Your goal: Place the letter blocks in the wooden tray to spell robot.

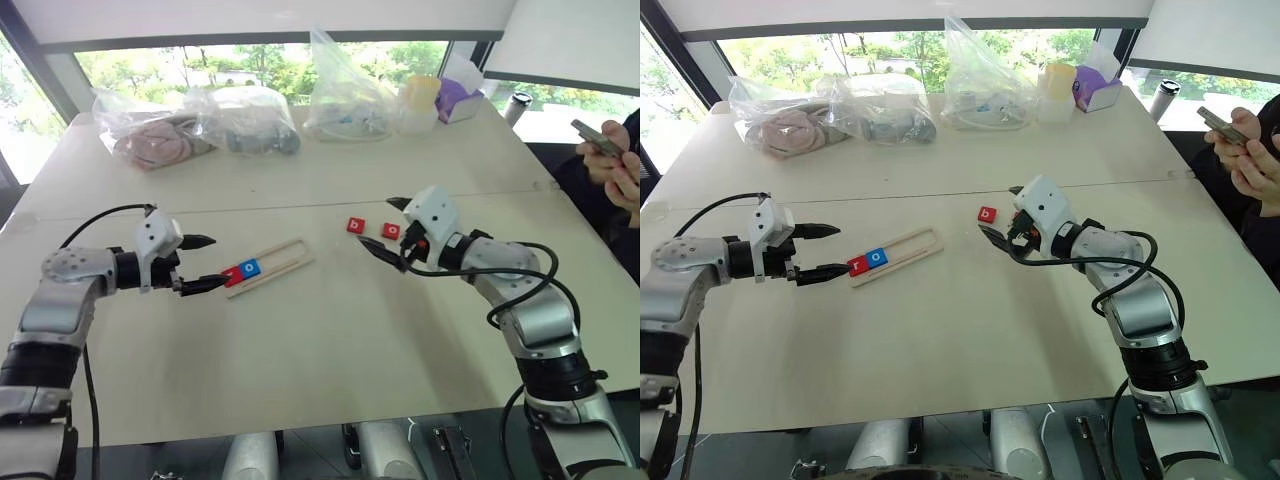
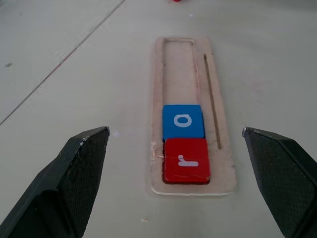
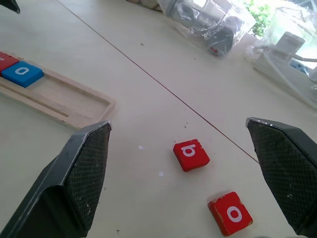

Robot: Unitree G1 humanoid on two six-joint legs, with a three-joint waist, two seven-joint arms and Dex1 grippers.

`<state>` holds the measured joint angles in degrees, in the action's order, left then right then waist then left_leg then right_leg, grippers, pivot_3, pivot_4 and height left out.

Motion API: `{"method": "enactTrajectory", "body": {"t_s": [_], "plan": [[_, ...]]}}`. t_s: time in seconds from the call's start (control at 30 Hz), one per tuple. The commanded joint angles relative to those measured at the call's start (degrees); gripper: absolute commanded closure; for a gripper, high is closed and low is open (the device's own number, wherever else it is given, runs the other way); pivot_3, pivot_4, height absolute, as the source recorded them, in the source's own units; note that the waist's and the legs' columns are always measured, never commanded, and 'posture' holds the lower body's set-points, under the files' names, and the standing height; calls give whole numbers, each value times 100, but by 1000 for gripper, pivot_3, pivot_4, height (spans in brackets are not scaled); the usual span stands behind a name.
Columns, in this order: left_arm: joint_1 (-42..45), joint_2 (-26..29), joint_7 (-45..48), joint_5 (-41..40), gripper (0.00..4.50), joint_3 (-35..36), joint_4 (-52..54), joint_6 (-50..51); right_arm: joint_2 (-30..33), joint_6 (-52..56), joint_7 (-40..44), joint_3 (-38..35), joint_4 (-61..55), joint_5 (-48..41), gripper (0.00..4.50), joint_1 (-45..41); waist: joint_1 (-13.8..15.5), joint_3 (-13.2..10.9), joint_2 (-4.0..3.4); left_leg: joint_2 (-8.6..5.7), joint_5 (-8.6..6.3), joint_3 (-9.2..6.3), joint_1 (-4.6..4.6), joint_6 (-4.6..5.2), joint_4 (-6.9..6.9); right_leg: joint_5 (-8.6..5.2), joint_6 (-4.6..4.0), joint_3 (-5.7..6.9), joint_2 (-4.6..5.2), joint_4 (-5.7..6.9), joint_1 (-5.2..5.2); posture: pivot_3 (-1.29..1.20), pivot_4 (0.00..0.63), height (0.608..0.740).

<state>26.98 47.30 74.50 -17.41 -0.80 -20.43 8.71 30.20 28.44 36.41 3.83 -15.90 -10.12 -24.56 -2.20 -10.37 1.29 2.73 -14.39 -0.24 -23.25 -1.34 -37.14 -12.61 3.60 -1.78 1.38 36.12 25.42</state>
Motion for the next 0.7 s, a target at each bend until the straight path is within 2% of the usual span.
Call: {"method": "enactTrajectory", "body": {"t_s": [0.03, 0.3, 0.7], "plan": [[316, -85, 497, 150, 0, -197, -494, -337, -29, 37, -183, -103, -445, 13, 33, 92, -13, 0, 0, 0, 0, 0, 0, 0, 0, 0, 0, 0, 0, 1, 0, 0, 150, 740], [568, -332, 834, 437, 0, -399, -1121, -698, -41, 190, -380, -53, -776, 21, 33, 299, -14, 0, 1, 1, 0, -3, 3, 1, -3, 0, 0, 0, -2, 9, 0, 0, 150, 740], [547, -535, 345, 824, 0, -398, -1800, -1443, -107, 271, -491, -1, -800, 9, 33, 242, 7, 1, 1, 1, 1, -4, 10, 1, -4, 0, 0, 0, -2, 12, -7, 0, 150, 740]]}}
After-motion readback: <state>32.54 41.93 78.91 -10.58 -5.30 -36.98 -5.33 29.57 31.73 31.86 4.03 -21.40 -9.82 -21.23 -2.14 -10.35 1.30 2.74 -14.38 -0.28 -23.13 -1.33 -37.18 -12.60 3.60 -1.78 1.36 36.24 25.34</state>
